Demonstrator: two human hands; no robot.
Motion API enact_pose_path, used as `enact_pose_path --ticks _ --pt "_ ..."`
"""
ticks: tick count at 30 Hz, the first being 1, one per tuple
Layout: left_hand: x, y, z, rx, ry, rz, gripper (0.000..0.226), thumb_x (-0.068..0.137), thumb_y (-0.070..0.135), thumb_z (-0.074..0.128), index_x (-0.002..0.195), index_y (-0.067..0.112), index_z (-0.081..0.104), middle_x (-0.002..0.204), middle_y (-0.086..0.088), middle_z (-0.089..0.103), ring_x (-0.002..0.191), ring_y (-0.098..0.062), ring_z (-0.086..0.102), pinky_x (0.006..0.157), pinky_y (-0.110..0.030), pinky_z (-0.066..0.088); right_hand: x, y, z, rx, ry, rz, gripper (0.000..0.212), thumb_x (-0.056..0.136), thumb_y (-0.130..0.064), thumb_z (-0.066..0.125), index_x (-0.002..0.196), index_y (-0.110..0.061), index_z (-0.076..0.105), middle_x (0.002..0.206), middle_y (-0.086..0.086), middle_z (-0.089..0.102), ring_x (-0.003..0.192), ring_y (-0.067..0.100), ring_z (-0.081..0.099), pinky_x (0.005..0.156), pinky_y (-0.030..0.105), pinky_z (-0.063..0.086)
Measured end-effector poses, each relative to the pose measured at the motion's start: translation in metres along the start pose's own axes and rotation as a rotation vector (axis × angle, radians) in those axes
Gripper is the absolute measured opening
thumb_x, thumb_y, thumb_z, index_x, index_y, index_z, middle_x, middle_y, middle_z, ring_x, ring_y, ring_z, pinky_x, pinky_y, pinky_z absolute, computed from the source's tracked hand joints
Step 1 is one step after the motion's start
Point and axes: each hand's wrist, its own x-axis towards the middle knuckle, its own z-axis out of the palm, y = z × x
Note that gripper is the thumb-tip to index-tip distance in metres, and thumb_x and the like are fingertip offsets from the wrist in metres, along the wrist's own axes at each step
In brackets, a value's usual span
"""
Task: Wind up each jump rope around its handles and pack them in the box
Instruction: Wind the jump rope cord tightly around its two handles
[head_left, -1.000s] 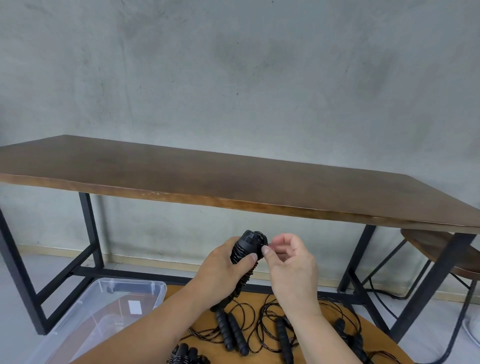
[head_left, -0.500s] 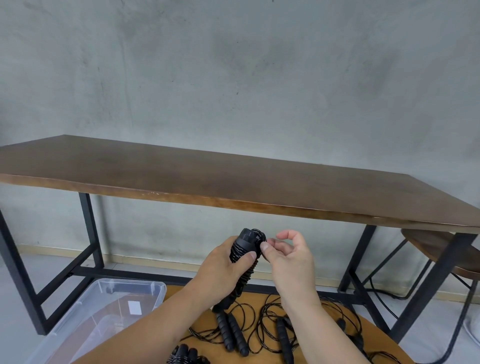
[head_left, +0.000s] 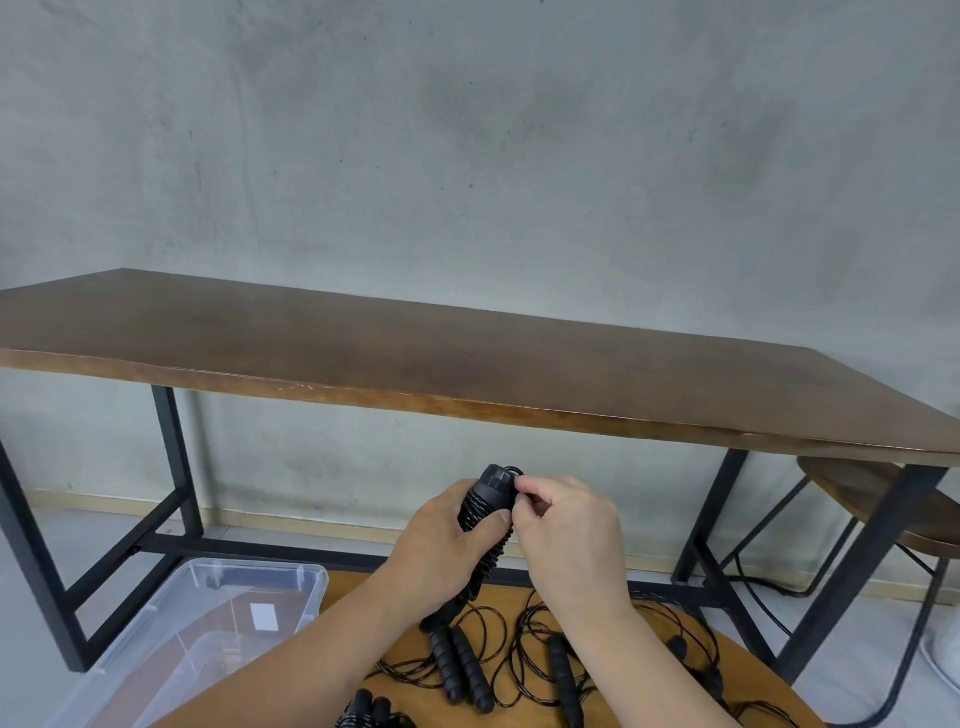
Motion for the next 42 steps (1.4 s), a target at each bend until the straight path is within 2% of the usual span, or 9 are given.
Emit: enact_pose_path --ticks 4,8,11,15,24,28,34,38,42 --pt "0.000 0.000 0.001 0.001 -0.005 -0.008 0.021 0.097 0.035 0.058 0.117 0.029 0.056 0.092 0.004 0.066 0.084 -0.014 0.065 0.067 -0.023 0.053 0.003 0.002 -0.003 -0.070 -0.032 -0.040 0.025 0.096 -0.020 0.061 0.117 -0.022 0.072 0.109 -0.006 0.069 0.093 0.001 0.057 0.076 0.000 0.035" --pt "0.000 -0.002 0.001 0.008 0.007 -0.002 0.011 0.096 0.034 0.058 0.107 0.033 0.055 0.090 0.006 0.066 0.083 -0.011 0.064 0.068 -0.020 0.050 0.003 0.006 -0.003 -0.062 -0.106 -0.040 0.019 0.096 -0.019 0.060 0.111 -0.025 0.071 0.104 -0.011 0.065 0.092 0.002 0.057 0.081 0.011 0.048" --pt "0.000 -0.001 0.001 -0.043 0.018 -0.014 0.013 0.097 0.031 0.059 0.109 0.030 0.057 0.088 0.005 0.067 0.076 -0.007 0.064 0.063 -0.017 0.050 0.002 0.001 -0.004 0.143 -0.055 0.099 0.013 0.092 -0.014 0.065 0.091 -0.027 0.064 0.087 -0.012 0.065 0.080 0.003 0.061 0.066 0.011 0.051" --pt "0.000 -0.002 0.001 -0.044 0.005 -0.014 0.016 0.097 0.032 0.058 0.113 0.031 0.055 0.090 0.007 0.067 0.081 -0.008 0.064 0.067 -0.018 0.048 0.000 -0.005 -0.004 0.391 0.027 0.323 0.025 0.087 -0.012 0.072 0.089 -0.023 0.050 0.085 -0.006 0.068 0.074 0.002 0.063 0.055 0.009 0.047" --pt "-0.001 0.000 0.000 -0.072 0.024 0.034 0.018 0.098 0.031 0.056 0.116 0.030 0.056 0.091 0.006 0.067 0.082 -0.009 0.064 0.071 -0.022 0.052 0.010 -0.008 -0.005 0.813 -0.146 0.583 0.017 0.089 -0.015 0.068 0.101 -0.014 0.057 0.092 -0.001 0.063 0.087 0.013 0.057 0.082 0.028 0.043" --pt "-0.002 0.003 0.003 -0.011 0.050 0.081 0.025 0.098 0.034 0.056 0.123 0.032 0.053 0.093 0.008 0.067 0.087 -0.009 0.064 0.075 -0.025 0.054 0.009 -0.010 0.002 0.945 -0.082 0.654 0.025 0.089 -0.025 0.070 0.107 -0.012 0.060 0.095 0.003 0.064 0.088 0.017 0.059 0.081 0.032 0.050" --pt "-0.003 0.000 0.005 0.059 0.076 0.093 0.029 0.097 0.036 0.056 0.126 0.031 0.052 0.095 0.008 0.067 0.086 -0.008 0.062 0.073 -0.022 0.052 -0.003 -0.015 0.013 0.851 0.020 0.582 0.015 0.096 -0.028 0.061 0.108 -0.021 0.055 0.101 -0.003 0.066 0.092 0.005 0.063 0.064 0.015 0.047" --pt "-0.003 -0.004 0.003 0.086 0.072 0.104 0.036 0.097 0.035 0.058 0.131 0.031 0.050 0.100 0.010 0.065 0.090 -0.006 0.061 0.074 -0.017 0.050 -0.003 -0.009 0.014 0.853 -0.056 0.606 0.024 0.092 -0.010 0.063 0.112 -0.020 0.054 0.104 -0.003 0.065 0.096 0.007 0.062 0.072 0.018 0.048" --pt "-0.004 -0.006 0.004 0.094 0.043 0.083 0.041 0.096 0.035 0.059 0.135 0.032 0.047 0.103 0.012 0.064 0.092 -0.006 0.060 0.072 -0.013 0.047 -0.002 0.001 0.014 0.820 -0.102 0.673 0.028 0.085 -0.006 0.068 0.109 -0.018 0.059 0.105 0.005 0.069 0.099 0.018 0.067 0.088 0.033 0.057"
